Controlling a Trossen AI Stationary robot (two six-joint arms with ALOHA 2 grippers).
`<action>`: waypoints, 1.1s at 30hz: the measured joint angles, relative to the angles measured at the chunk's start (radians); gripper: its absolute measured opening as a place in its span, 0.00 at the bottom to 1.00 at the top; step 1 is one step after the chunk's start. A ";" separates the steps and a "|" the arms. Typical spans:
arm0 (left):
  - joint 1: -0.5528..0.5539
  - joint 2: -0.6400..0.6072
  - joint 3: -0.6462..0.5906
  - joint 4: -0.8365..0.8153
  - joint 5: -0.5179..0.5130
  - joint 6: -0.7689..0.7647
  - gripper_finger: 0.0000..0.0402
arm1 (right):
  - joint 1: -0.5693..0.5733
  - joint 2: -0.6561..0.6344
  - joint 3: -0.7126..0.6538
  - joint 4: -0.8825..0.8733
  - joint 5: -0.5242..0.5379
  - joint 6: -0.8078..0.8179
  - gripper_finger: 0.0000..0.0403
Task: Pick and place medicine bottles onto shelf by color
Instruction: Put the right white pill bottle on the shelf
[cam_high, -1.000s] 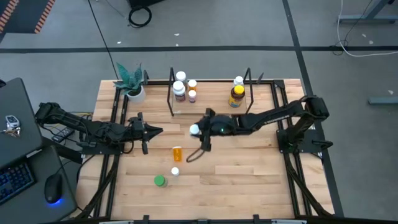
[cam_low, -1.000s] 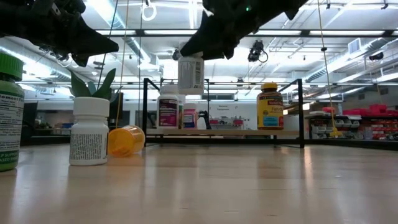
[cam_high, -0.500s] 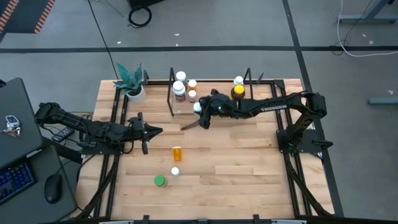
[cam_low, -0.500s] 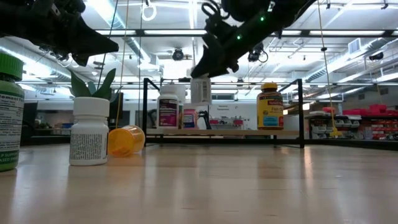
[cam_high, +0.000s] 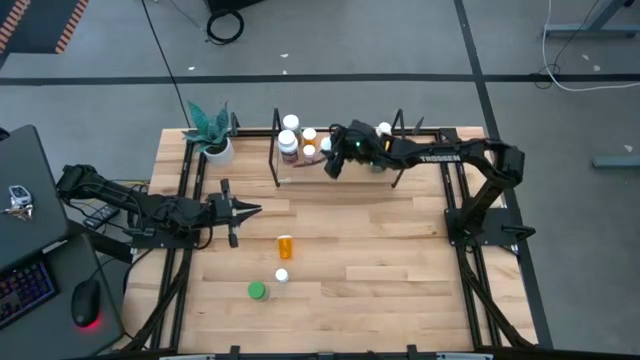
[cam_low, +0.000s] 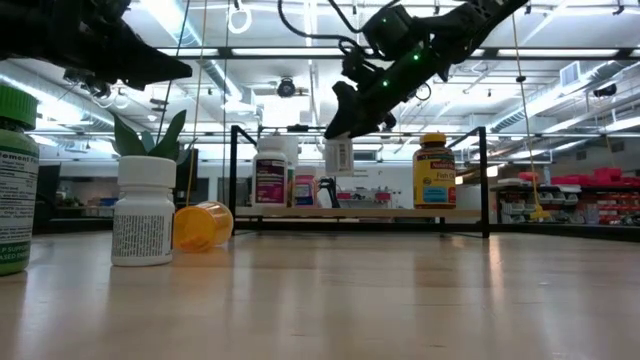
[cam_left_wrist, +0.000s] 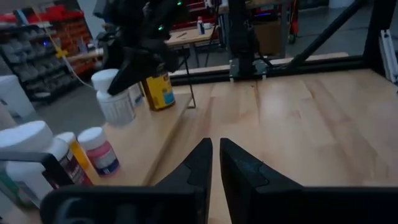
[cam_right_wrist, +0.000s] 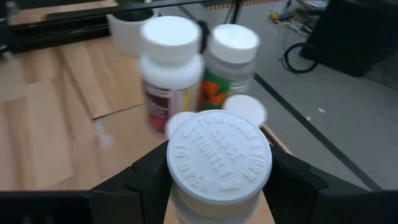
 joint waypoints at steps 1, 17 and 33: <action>0.000 0.000 0.000 0.003 0.000 0.019 0.09 | -0.014 0.001 0.005 -0.005 -0.007 0.003 0.55; 0.000 0.000 0.000 0.012 0.000 0.108 0.10 | -0.205 0.076 0.196 -0.068 -0.128 -0.010 0.55; 0.004 0.000 0.000 0.011 0.000 0.096 0.08 | -0.181 0.220 0.198 -0.059 -0.072 0.058 0.55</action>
